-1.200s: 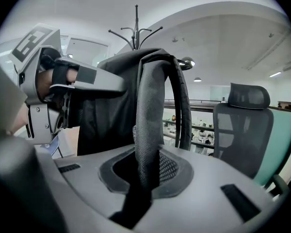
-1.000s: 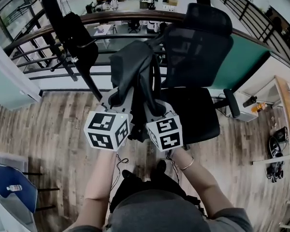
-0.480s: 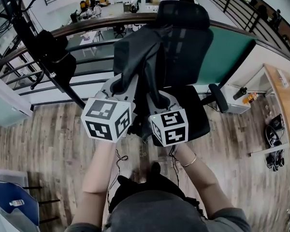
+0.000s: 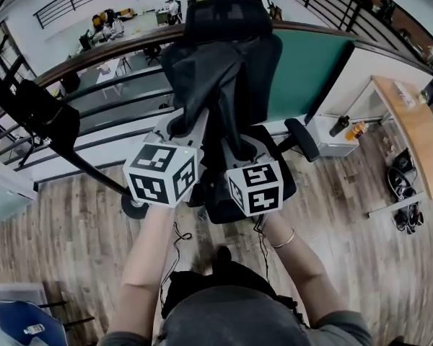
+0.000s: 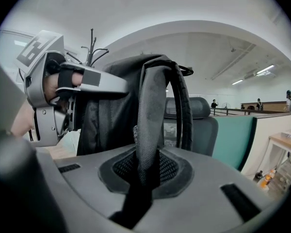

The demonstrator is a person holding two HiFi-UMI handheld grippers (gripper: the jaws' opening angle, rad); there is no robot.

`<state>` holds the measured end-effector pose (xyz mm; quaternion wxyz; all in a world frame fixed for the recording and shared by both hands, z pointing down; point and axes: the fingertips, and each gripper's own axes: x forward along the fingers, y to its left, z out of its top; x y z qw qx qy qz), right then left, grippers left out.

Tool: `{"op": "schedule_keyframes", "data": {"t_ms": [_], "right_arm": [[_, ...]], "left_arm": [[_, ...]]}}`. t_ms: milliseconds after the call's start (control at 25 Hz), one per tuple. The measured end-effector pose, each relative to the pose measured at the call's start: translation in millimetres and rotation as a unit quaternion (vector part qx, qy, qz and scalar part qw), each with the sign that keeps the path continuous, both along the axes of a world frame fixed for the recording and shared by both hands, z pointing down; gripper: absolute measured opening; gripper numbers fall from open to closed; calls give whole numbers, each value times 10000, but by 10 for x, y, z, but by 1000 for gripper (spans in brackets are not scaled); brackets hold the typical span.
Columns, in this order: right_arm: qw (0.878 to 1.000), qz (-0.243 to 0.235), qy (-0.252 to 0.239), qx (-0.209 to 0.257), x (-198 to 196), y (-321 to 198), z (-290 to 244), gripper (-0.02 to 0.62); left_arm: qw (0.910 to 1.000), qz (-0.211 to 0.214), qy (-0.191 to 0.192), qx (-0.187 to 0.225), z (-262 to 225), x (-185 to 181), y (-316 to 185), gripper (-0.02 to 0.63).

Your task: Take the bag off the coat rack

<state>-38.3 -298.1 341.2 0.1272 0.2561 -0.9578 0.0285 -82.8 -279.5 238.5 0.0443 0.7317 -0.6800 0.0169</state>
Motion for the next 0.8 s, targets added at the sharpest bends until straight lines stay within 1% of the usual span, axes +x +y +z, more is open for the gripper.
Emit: {"op": "schedule_keyframes", "data": {"t_ms": [160, 280, 480, 680, 800], "right_arm": [[9996, 260, 46, -101, 270, -277, 115, 54], [9986, 446, 82, -284, 456, -462, 281, 54], [9946, 857, 159, -557, 648, -710, 536, 57], [9912, 1064, 90, -779, 649, -954, 795, 57], [9868, 1279, 10, -996, 707, -1093, 1045, 57]], "left_arm": [[9997, 237, 17, -72, 114, 238, -300, 26], [9990, 386, 89, -211, 285, 392, -501, 26], [9965, 715, 116, -409, 556, 532, -796, 26], [9935, 996, 161, -534, 804, 526, -1101, 26], [9900, 1206, 171, -707, 1041, 591, -1298, 26]]}}
